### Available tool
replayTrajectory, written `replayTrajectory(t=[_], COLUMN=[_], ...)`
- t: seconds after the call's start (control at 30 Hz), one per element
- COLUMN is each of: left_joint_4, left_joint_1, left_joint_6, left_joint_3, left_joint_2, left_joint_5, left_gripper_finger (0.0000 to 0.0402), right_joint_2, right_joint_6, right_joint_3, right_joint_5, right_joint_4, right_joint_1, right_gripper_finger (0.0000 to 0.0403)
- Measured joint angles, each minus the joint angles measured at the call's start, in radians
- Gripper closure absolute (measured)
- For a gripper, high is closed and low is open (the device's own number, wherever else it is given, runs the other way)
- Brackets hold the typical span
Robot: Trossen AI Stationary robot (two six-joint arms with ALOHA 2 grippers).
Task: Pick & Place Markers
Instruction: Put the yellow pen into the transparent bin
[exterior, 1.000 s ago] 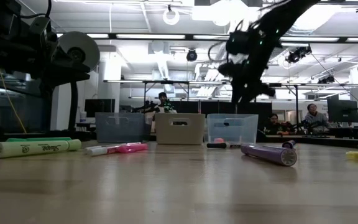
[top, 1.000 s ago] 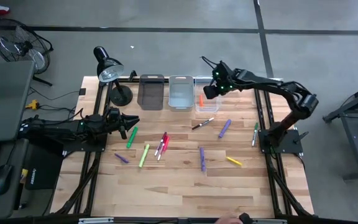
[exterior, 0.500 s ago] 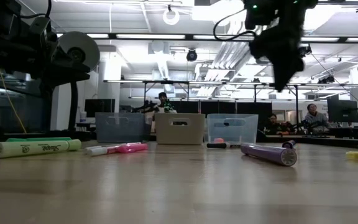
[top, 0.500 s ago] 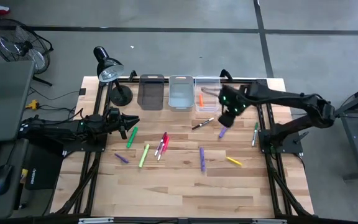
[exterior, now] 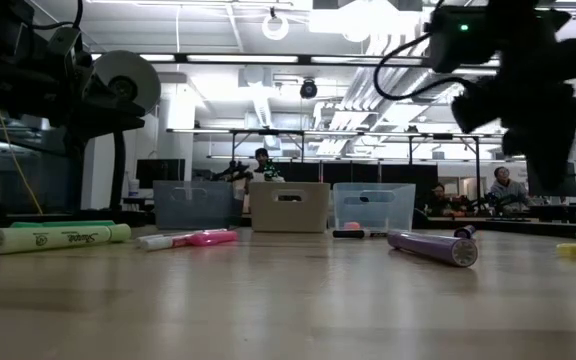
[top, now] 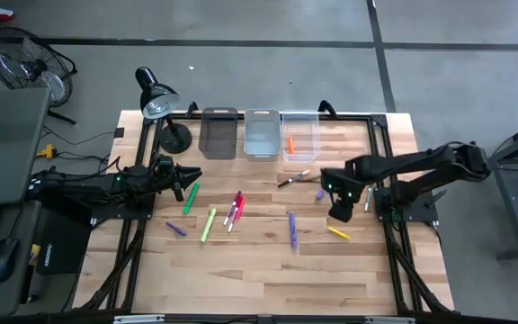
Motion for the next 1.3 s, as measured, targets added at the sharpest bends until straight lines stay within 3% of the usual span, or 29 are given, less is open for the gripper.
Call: replayTrajectory(t=[0.2,0.6,0.87,1.3], left_joint_4=[0.000,0.000,0.000,0.000], left_joint_1=[0.000,0.000,0.000,0.000], left_joint_6=[0.000,0.000,0.000,0.000], left_joint_3=[0.000,0.000,0.000,0.000], left_joint_2=[0.000,0.000,0.000,0.000], left_joint_5=[0.000,0.000,0.000,0.000], left_gripper_finger=[0.0305,0.0305,0.0305,0.0305], right_joint_2=[0.000,0.050,0.153,0.168], right_joint_6=[0.002,0.143,0.153,0.225], right_joint_3=[-0.058,-0.059,-0.059,-0.058], right_joint_5=[-0.002,0.035,0.098,0.148], right_joint_4=[0.045,0.167,0.223,0.262], right_joint_1=[0.129,0.305,0.360,0.365], right_gripper_finger=[0.0292,0.0195,0.0191,0.0191])
